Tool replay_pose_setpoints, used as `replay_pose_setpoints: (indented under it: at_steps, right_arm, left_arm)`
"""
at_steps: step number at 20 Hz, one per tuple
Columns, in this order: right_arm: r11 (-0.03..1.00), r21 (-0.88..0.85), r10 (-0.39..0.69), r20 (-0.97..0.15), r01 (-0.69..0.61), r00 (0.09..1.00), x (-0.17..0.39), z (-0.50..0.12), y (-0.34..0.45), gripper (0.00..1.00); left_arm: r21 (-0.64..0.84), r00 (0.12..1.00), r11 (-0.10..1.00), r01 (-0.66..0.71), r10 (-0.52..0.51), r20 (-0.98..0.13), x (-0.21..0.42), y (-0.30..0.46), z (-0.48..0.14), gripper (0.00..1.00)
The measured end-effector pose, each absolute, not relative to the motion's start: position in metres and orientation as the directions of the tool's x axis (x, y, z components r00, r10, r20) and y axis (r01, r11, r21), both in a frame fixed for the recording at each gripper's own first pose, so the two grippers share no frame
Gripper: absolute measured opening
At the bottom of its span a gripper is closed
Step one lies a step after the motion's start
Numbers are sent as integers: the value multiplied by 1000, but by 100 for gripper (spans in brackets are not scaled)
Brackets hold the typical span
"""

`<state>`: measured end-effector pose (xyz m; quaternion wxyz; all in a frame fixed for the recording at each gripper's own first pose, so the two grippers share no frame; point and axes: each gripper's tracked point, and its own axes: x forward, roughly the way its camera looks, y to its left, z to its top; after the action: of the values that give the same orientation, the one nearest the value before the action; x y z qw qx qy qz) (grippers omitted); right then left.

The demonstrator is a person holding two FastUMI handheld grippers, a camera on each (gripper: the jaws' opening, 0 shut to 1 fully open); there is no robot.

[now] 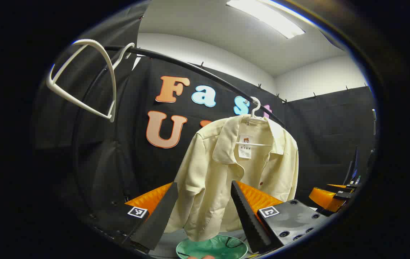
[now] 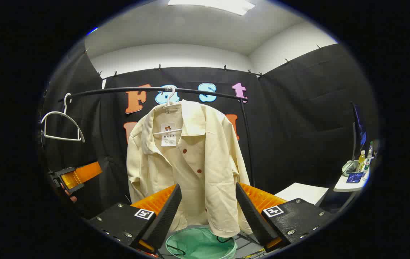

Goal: Grasp the clothes on the hanger with both hands and then place them into the laundry hamper below.

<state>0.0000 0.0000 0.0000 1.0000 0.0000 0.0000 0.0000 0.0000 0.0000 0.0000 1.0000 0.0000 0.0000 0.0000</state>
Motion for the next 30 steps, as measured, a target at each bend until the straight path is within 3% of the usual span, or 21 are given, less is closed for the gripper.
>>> replay_pose_setpoints:
  at_steps: [1, 12, 14, 23, 26, 30]
  right_arm:
    - [1000, -1, 0, 2, 0, 1000, 1, 1, 1, 94]
    - [1000, 0, 8, -10, -8, 1000, -6, -3, 4, 94]
    - [1000, 0, 5, -7, -5, 1000, -6, -3, 4, 94]
    - [1000, 3, -8, -20, 8, 1000, -3, -10, 3, 94]
    - [1000, 1, -7, -25, 7, 1000, -1, -14, 1, 94]
    - [1000, -31, 2, 7, -1, 1000, 25, 2, 5, 94]
  left_arm:
    - [2, 1000, 1000, -5, 5, 1, -1, 0, 0, 97]
    - [-2, 1000, 1000, -9, 9, -3, -10, 3, 0, 96]
    - [1, 1000, 1000, -9, 9, 1, -9, 3, 0, 100]
    - [10, 1000, 1000, -19, 19, -2, -4, 8, 0, 96]
    - [14, 1000, 1000, -22, 22, 1, -4, 9, 0, 100]
    - [22, 1000, 999, -28, 28, 3, -5, 13, 1, 97]
